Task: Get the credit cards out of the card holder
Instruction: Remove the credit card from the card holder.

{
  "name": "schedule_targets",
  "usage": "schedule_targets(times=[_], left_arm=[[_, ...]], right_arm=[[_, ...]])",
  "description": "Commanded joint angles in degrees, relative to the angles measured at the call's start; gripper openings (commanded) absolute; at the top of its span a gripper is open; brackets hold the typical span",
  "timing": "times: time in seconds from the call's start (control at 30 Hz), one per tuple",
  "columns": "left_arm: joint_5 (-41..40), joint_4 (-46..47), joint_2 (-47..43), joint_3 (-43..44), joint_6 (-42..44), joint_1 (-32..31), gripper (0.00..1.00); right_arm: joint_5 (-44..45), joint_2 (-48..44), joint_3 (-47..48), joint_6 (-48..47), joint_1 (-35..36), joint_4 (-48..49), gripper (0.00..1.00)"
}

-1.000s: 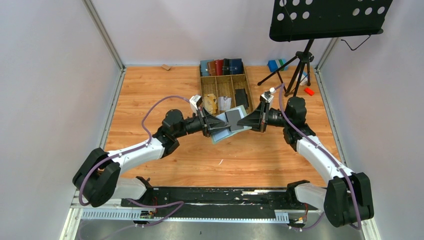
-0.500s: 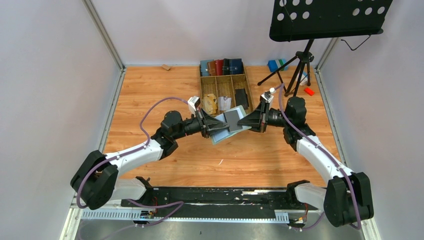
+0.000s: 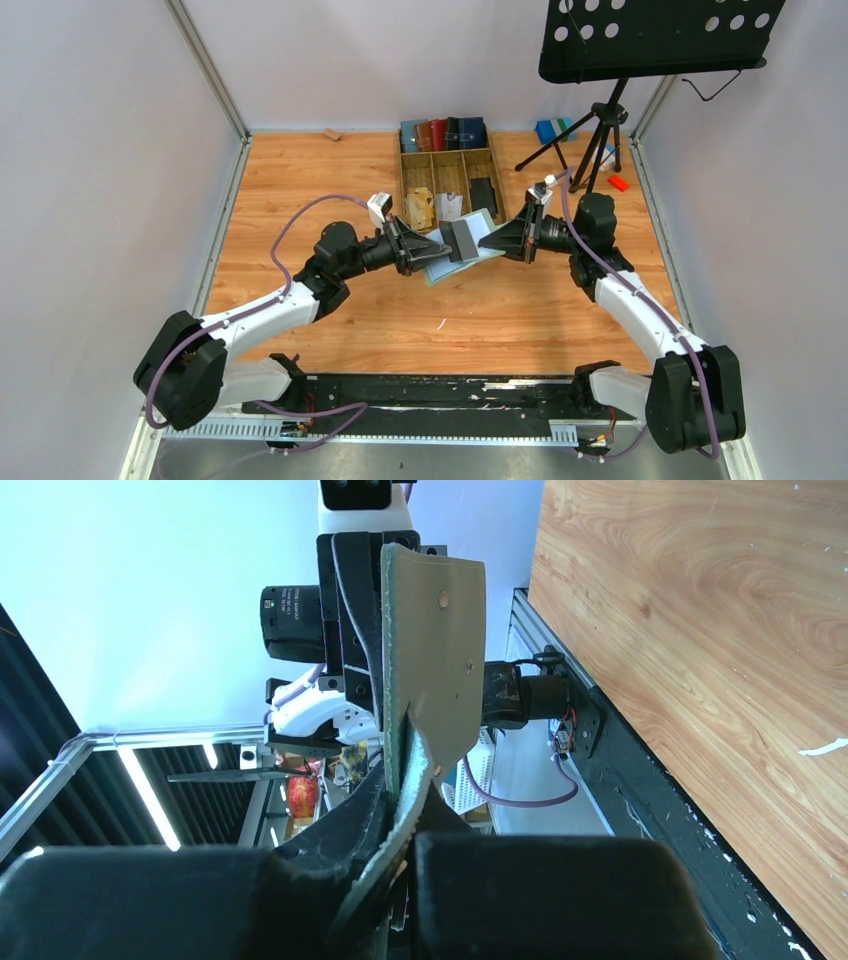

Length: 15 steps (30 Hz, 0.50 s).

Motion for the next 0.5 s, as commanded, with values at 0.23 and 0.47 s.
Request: schedule_targets(times=[0.23, 0.47], left_arm=[[1.73, 0.88, -2.53, -0.21, 1.12, 2.27, 0.0], [-0.67, -17.16, -5.52, 2.88, 9.85, 5.34, 0.0]], right_arm=[[3.82, -2.45, 0.65, -5.82, -2.63, -9.48, 0.0], [10.3, -0.25, 2.63, -29.44, -9.3, -37.33, 0.0]])
